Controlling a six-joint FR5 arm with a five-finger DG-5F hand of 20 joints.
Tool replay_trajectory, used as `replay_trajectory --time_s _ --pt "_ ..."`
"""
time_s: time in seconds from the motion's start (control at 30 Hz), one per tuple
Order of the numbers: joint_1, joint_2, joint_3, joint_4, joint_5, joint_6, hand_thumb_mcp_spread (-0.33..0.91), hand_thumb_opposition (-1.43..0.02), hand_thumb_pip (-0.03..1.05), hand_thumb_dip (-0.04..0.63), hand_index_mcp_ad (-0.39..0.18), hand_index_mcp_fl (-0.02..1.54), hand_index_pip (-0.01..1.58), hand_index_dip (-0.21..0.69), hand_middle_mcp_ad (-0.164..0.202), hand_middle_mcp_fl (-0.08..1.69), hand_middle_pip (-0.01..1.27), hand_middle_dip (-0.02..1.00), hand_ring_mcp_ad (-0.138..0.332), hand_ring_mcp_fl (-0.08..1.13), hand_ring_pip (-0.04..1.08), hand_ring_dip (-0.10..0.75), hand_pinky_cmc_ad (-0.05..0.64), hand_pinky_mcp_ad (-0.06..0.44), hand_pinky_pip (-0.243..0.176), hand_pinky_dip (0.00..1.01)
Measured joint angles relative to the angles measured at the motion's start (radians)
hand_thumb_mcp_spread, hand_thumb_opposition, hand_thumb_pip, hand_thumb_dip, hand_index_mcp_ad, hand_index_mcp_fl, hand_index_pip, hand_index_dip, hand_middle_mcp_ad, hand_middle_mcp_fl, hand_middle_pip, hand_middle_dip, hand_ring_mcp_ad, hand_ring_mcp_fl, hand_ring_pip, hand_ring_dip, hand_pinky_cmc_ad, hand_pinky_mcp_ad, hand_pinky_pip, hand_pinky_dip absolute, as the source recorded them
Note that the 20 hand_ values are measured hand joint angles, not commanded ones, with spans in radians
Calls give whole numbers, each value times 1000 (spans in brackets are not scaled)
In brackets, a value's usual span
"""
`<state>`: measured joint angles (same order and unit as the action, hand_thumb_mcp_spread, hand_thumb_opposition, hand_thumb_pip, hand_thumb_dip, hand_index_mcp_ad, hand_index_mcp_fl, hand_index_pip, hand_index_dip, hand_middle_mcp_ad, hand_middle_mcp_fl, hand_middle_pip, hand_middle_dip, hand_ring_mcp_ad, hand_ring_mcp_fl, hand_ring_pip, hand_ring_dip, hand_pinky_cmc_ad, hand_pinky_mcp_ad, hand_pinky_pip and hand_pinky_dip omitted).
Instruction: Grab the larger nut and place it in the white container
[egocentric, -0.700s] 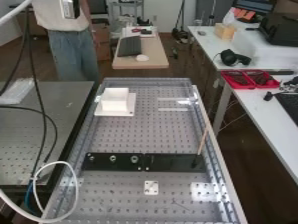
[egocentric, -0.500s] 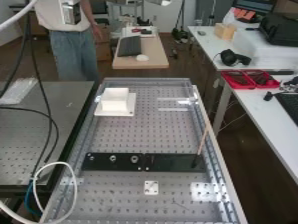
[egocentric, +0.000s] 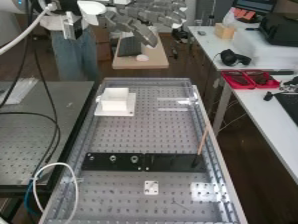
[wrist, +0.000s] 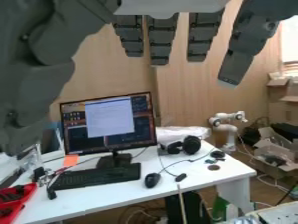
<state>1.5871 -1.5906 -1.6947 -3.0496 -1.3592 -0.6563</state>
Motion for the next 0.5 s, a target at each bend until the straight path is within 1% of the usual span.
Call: replay_trajectory --time_s 0.03,0.07,0.2,0.3,0.33,0.4,0.5 --pt "1 0 -4 3 4 2 229 -714 445 51 -17 21 73 37 52 12 124 204 168 -2 86 120 367 319 -98 667" --pt "3 0 -13 10 13 5 229 -710 445 51 -17 24 77 37 52 12 126 206 168 -2 87 127 380 328 -105 661" --pt "10 -1 -27 20 29 13 230 -724 445 51 -17 24 77 37 54 12 126 206 166 -2 84 134 382 330 -106 681" --pt "16 0 -25 21 32 -4 223 -726 445 51 -17 24 77 37 54 12 122 208 173 -2 80 134 380 330 -106 681" --pt "18 2 -24 23 34 -11 227 -723 445 51 -17 24 77 37 54 10 122 208 173 -2 80 134 394 330 -106 681" --pt "22 2 -24 24 40 -22 227 -723 447 51 -17 24 77 37 54 10 124 208 173 -2 80 131 394 330 -106 681" --pt "29 2 -32 31 64 -22 227 -726 447 51 -17 24 80 37 54 7 120 208 171 -2 80 131 394 330 -106 681"
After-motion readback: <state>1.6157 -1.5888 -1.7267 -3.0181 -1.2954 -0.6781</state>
